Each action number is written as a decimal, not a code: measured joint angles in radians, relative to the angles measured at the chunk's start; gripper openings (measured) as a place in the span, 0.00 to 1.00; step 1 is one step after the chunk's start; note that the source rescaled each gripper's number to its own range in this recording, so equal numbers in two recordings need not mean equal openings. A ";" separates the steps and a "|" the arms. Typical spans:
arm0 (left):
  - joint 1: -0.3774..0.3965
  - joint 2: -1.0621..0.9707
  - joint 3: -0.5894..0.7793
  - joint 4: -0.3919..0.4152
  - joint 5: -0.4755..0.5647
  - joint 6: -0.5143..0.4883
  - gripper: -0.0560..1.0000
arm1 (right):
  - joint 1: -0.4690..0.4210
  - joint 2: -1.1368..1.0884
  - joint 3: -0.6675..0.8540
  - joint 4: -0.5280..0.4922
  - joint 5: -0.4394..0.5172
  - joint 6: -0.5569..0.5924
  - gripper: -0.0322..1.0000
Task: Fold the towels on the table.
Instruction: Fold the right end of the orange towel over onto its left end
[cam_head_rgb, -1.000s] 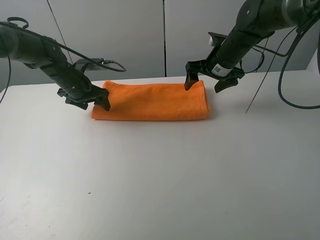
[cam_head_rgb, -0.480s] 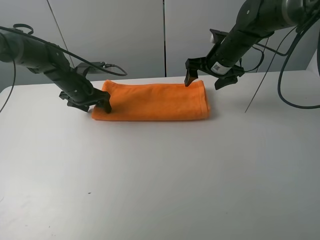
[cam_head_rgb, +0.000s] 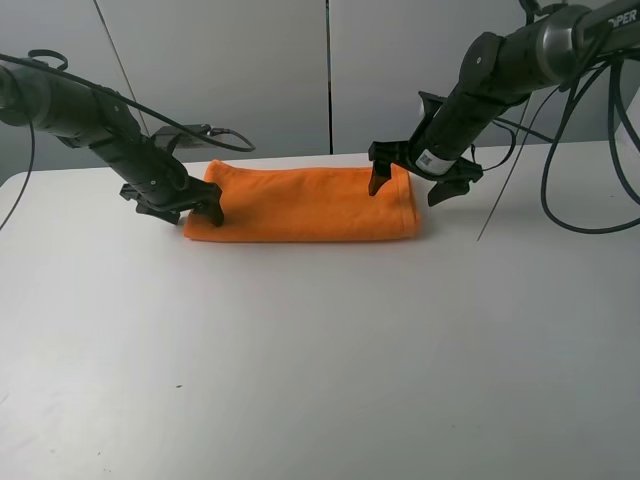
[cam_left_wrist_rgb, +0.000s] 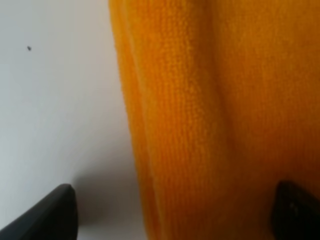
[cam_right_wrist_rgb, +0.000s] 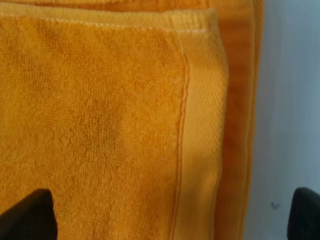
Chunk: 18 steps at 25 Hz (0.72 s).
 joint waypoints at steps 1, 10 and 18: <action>0.000 0.000 0.000 0.000 0.008 0.001 1.00 | 0.000 0.000 0.000 0.000 -0.001 0.005 1.00; 0.000 0.000 -0.005 0.002 0.040 0.004 1.00 | 0.000 0.047 -0.002 0.000 -0.019 0.017 1.00; 0.000 0.000 -0.005 0.049 0.046 -0.078 1.00 | 0.000 0.052 -0.002 -0.003 -0.039 0.021 1.00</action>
